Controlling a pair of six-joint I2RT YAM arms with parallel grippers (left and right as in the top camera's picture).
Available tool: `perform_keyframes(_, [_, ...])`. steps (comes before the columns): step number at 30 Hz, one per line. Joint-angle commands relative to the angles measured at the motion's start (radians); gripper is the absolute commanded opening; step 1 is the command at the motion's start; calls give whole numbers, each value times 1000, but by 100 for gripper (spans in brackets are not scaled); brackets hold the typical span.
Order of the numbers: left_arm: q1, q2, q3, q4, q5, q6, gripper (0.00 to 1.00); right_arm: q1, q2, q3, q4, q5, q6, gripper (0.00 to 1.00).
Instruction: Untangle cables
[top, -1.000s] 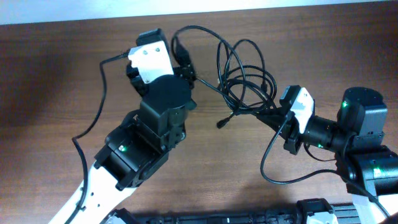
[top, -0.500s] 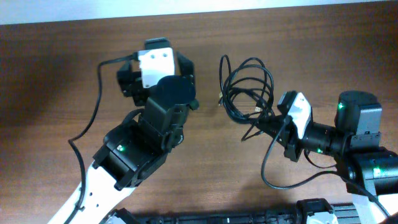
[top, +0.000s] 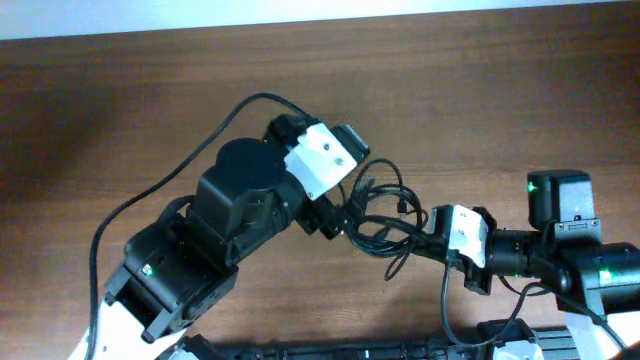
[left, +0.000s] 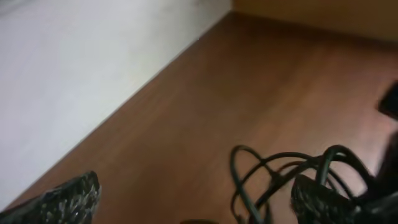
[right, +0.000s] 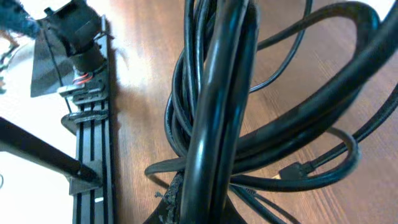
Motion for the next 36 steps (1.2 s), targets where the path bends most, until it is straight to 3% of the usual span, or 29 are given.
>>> perform_keyframes(1, [2,-4,13,0,164,19,99,71,-6,3,-3,-21,-51,4])
perform_keyframes(4, [2,-4,13,-19,256,19,99,153,-6,3,-3,2,-51,4])
perform_keyframes(7, [2,-4,13,-104,256,19,99,200,-6,3,-2,21,-51,4])
perform_keyframes(11, [2,-4,13,-183,319,19,99,201,-5,3,-2,20,-51,4])
perform_keyframes(20, [2,-7,13,-203,440,21,100,201,-5,3,-2,21,-51,4])
perform_keyframes(25, [2,13,12,-288,437,113,100,201,-5,3,5,20,-51,4])
perform_keyframes(30, [1,80,12,-283,438,113,86,201,-5,3,5,20,-51,4])
perform_keyframes(34, [2,104,13,-237,461,112,44,201,-5,3,5,20,-50,4])
perform_keyframes(36, [2,101,14,-222,461,112,40,201,-5,3,4,20,-50,4])
